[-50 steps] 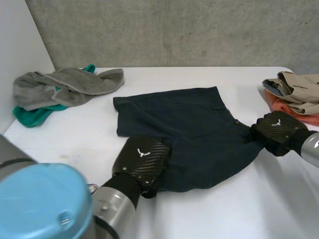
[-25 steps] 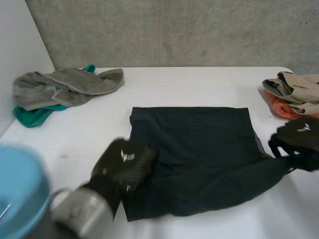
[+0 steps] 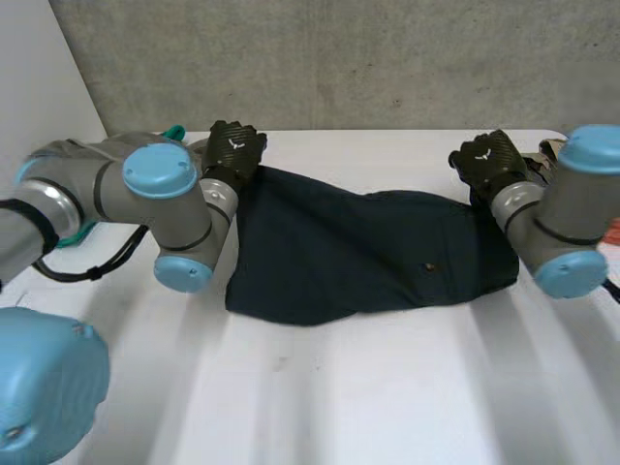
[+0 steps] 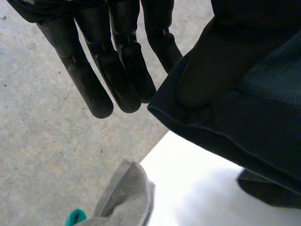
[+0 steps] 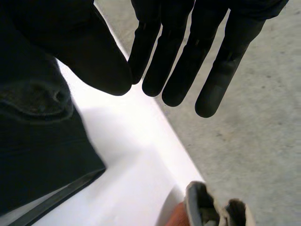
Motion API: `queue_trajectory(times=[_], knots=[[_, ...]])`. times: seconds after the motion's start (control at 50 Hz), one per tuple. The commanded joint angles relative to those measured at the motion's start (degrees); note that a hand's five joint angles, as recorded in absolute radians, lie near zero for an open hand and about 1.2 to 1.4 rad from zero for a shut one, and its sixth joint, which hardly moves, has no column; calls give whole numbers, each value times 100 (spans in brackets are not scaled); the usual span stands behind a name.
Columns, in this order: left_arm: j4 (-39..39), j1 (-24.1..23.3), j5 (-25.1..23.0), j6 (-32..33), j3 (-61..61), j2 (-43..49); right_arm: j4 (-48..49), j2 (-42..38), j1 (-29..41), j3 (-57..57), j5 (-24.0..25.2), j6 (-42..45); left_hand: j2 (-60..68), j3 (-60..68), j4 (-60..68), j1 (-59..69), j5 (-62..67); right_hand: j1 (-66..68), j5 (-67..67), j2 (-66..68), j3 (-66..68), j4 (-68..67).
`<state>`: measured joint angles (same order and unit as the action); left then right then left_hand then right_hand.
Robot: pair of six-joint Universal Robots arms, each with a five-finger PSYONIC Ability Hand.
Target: Fold the laundry.
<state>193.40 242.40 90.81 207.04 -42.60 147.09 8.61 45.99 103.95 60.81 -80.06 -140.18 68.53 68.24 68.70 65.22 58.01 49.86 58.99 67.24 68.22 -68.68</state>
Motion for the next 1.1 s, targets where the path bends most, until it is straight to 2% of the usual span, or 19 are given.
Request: queue_trajectory(times=[0.02, 0.08, 0.12, 0.14, 0.2, 0.24, 0.26, 0.28, 0.3, 0.32, 0.34, 0.42, 0.46, 0.52, 0.62, 0.7, 0.88, 1.06, 1.1], knots=[[417, -8, -616, -23, 551, 627, 826, -512, 169, -561, -563, -124, 1147, 1176, 1130, 1478, 1199, 2820, 906, 1081, 983, -937], [567, -44, -696, -23, 577, 715, 1002, -495, 161, -711, -625, -413, 1147, 1176, 1130, 1478, 1199, 2518, 604, 779, 681, -635], [699, -44, -705, -23, 621, 786, 1028, -451, 152, -746, -599, -633, 1147, 1176, 1130, 1478, 1199, 1546, -367, -192, -290, 337], [734, -44, -705, -23, 639, 812, 1046, -398, 143, -799, -564, -825, 1147, 1176, 1130, 1478, 1199, 558, -1356, -1181, -1279, 1325], [813, -44, -705, -23, 709, 917, 1168, -398, 117, -843, -529, -1020, 1147, 1176, 1130, 1478, 1199, -256, -2169, -1995, -2093, 2139], [831, -26, -670, -23, 727, 935, 1414, -398, 116, -817, -537, -1091, 1147, 1176, 1130, 1478, 1199, -2823, -4737, -4562, -4660, 4706], [831, -26, -661, -32, 736, 935, 1511, -389, 117, -799, -546, -1099, 566, 595, 549, 898, 618, -3549, -5463, -5288, -5386, 5432], [831, -17, -635, -41, 736, 927, 1590, -363, 117, -773, -572, -1108, -655, -626, -672, -324, -603, -3773, -5686, -5512, -5610, 5656], [831, -17, -626, -41, 727, 926, 1643, -336, 73, -755, -573, -1134, -2083, -2054, -2100, -1751, -2031, -3742, -5655, -5481, -5579, 5625], [822, -17, -591, -41, 683, 900, 1644, -327, 64, -747, -573, -1135, -4762, -4733, -4778, -4430, -4710, -3742, -5655, -5480, -5578, 5625], [822, -35, -565, -41, 648, 874, 1600, -319, 38, -720, -573, -1135, -5805, -5775, -5821, -5473, -5752, -3758, -5672, -5497, -5595, 5641], [787, -79, -459, -41, 332, 699, 873, 32, -42, -475, -529, -1135, -5853, -5824, -5870, -5522, -5801, -3641, -5554, -5380, -5478, 5524], [769, -96, -442, -32, 78, 471, 99, 401, -94, -325, -406, -1143, -5853, -5824, -5870, -5522, -5801, -3658, -5571, -5396, -5494, 5541], [769, -114, -441, -59, -590, -188, -970, 839, -199, -1, -222, -1196, -5853, -5824, -5870, -5522, -5801, -3608, -5521, -5346, -5444, 5490], [752, -149, -433, -120, -1618, -1094, -1985, 1298, -454, 737, -54, -1416, -5853, -5824, -5870, -5522, -5801, -2903, -4816, -4641, -4739, 4786], [559, -281, -433, -366, -2374, -1779, -1969, 1422, -648, 1414, 227, -1416, -5853, -5824, -5870, -5522, -5801, -2144, -4058, -3883, -3981, 4027], [-13, -395, -520, -1631, -3623, -2791, -1223, 1360, -912, 2364, 746, -1381, -5765, -5735, -5781, -5433, -5712, -1807, -3721, -3546, -3644, 3690], [-4, -483, -529, -1843, -4089, -3116, -53, 851, -929, 2418, 790, -1372, -5765, -5735, -5781, -5433, -5712, -1740, -3654, -3479, -3577, 3623], [5, -492, -529, -1843, -4133, -3117, 140, 763, -929, 2391, 790, -1372, -5765, -5735, -5781, -5433, -5712, -720, -2634, -2459, -2557, 2603]])
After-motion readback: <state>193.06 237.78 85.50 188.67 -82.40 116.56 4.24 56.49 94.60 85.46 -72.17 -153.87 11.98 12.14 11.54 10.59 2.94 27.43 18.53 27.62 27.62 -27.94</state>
